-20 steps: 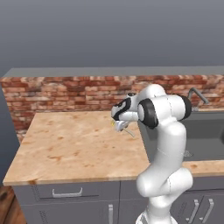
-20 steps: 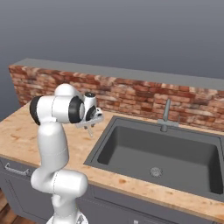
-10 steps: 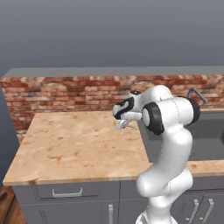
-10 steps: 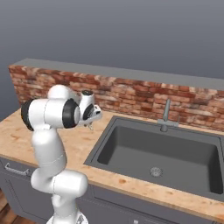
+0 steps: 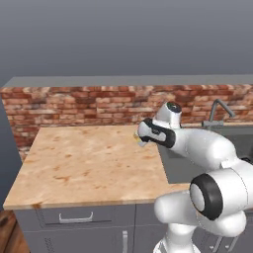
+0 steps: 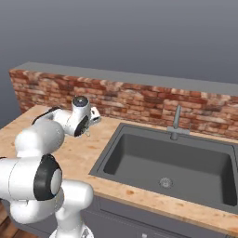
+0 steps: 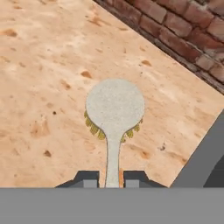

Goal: Grab the spray bottle from the cabinet, then place it next to the cutting board for sanitizing. Then grab the dish brush from the countertop next to the sink and place it next to the cutting board.

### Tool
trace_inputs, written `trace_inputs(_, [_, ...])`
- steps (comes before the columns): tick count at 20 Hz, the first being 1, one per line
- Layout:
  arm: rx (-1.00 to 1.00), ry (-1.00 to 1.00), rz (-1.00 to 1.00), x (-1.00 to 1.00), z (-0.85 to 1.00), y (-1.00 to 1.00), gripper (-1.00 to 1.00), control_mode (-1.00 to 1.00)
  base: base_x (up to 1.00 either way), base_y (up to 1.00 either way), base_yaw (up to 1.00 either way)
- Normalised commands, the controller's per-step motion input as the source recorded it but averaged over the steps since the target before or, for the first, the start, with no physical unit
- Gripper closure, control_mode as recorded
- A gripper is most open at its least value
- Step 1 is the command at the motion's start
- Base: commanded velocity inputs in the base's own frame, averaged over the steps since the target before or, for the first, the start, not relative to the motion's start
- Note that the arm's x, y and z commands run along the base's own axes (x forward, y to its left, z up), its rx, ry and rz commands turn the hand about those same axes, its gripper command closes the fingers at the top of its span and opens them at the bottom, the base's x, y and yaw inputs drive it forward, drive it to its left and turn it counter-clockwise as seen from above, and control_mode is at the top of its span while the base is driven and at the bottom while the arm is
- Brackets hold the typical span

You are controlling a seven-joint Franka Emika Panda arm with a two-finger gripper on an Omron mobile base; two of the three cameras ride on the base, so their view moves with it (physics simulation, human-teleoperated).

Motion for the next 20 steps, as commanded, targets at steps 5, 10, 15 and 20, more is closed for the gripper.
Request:
trace_inputs(5, [0.03, -0.33, 0.0, -1.0, 1.0, 0.0, 1.0, -1.0, 0.0, 0.0, 0.0])
trace_inputs(10, [0.0, -0.24, 0.0, -1.0, 1.0, 0.0, 1.0, -1.0, 0.0, 0.0, 0.0])
trace_inputs(15, [0.0, -0.02, -0.01, -0.99, 1.0, -0.02, 1.0, -1.0, 0.0, 0.0, 0.0])
trace_inputs(20, [0.0, 0.0, -0.04, -0.98, 0.98, -0.21, 1.0, -1.0, 0.0, 0.0, 0.0])
